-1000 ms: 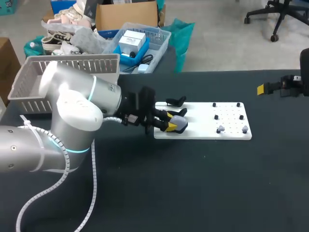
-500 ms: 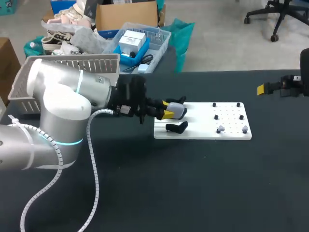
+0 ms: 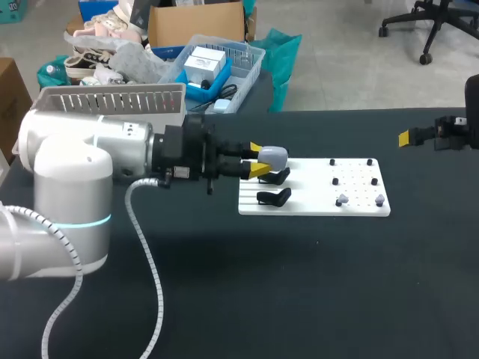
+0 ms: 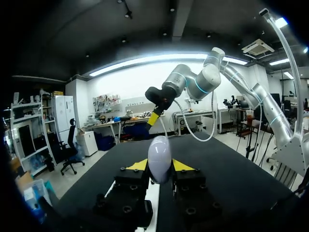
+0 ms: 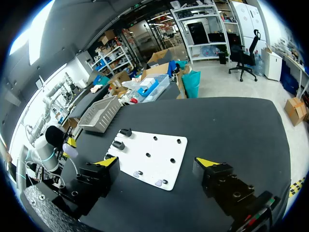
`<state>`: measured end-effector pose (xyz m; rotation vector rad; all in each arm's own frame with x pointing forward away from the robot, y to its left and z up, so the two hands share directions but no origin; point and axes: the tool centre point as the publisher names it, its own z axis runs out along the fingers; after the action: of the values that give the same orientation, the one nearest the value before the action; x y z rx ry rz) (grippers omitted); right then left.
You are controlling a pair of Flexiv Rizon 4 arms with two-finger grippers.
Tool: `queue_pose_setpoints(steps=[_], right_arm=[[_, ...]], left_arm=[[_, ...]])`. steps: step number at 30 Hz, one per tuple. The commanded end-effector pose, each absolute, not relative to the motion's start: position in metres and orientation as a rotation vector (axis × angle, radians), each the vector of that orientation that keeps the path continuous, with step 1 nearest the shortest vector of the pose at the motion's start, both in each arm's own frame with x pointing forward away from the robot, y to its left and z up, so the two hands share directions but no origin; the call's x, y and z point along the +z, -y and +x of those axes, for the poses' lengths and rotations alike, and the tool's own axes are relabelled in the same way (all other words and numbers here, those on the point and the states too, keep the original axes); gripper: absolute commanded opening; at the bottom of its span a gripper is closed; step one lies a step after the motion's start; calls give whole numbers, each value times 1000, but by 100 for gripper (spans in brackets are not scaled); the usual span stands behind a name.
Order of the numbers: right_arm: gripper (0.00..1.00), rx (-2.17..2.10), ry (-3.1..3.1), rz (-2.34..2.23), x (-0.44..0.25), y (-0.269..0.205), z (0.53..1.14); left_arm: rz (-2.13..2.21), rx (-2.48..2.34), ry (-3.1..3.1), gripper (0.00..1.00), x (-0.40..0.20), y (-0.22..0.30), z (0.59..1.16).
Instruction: Pick up each earbud case from the left stands, insert the matching earbuds, close the lid, and place the case in the box.
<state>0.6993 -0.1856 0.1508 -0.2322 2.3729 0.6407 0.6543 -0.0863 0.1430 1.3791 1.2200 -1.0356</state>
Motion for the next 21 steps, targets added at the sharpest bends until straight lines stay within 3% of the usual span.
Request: queue_pose_setpoints(steps=[1, 21], right_arm=[[100, 642, -2373, -234, 150, 186, 700], [100, 642, -2373, -234, 150, 186, 700]], left_arm=[[1324, -1008, -1207, 0, 142, 90, 638], [1350, -1062, -1187, 0, 138, 116, 623]])
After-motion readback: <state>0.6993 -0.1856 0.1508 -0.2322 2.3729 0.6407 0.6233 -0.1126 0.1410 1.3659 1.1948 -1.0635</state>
